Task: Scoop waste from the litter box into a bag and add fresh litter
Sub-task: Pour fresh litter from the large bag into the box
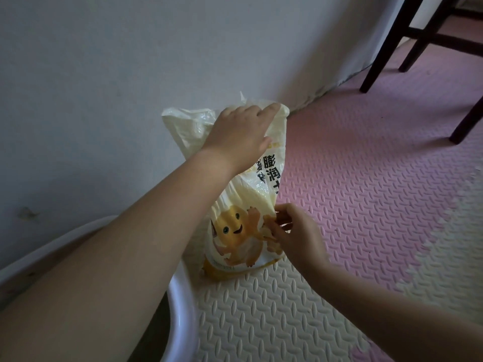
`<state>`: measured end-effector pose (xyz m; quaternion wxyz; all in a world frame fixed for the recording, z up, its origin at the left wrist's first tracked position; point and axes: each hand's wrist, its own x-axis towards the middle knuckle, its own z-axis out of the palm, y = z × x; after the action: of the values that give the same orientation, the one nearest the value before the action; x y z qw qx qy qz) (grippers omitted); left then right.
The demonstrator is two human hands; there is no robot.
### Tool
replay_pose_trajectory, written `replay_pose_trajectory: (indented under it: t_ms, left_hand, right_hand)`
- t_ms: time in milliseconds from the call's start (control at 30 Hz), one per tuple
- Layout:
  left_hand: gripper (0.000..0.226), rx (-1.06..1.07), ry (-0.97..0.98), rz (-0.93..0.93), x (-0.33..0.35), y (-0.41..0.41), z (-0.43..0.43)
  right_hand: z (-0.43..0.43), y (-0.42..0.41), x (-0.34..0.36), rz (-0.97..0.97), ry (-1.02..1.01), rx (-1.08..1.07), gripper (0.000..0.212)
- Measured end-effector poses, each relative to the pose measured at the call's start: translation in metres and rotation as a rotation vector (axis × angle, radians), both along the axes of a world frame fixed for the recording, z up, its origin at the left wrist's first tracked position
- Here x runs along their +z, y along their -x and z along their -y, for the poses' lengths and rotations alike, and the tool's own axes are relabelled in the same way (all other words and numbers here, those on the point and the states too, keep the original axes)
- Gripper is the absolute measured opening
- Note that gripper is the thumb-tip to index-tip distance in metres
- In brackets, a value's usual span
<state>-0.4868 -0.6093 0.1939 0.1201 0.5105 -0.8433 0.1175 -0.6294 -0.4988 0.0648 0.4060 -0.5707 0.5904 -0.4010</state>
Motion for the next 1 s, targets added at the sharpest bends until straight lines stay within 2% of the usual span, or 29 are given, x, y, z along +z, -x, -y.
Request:
replay_pose_trajectory:
  t_ms: [233, 300, 367, 533, 633, 667, 800, 1000]
  left_hand:
    - [0.041, -0.006, -0.038, -0.327, -0.015, -0.018, -0.007]
    - [0.044, -0.01, -0.027, -0.386, -0.017, -0.026, -0.012]
    - [0.047, -0.007, -0.014, -0.423, -0.018, -0.034, -0.018]
    - [0.044, -0.047, -0.03, -0.377, -0.024, -0.047, -0.03]
    - [0.036, -0.003, -0.077, -0.424, -0.025, -0.055, -0.038]
    - [0.035, 0.004, -0.094, -0.402, -0.024, -0.056, -0.042]
    - [0.066, 0.067, -0.156, -0.241, -0.021, -0.066, -0.052]
    - [0.037, 0.15, -0.04, -0.144, -0.023, -0.094, -0.061]
  right_hand:
    - [0.004, 0.001, -0.011, -0.077, 0.064, 0.041, 0.023]
    - [0.005, 0.006, -0.016, -0.137, 0.136, 0.086, 0.032]
    - [0.007, 0.012, -0.022, -0.211, 0.167, 0.137, 0.05]
    - [0.023, 0.028, -0.039, -0.389, -0.031, 0.351, 0.103]
    - [0.034, 0.033, -0.048, -0.472, -0.153, 0.45, 0.122]
    - [0.036, 0.034, -0.05, -0.482, -0.172, 0.461, 0.125]
    - [0.046, 0.034, -0.061, -0.512, -0.24, 0.526, 0.134]
    - [0.06, 0.034, -0.073, -0.526, -0.328, 0.566, 0.138]
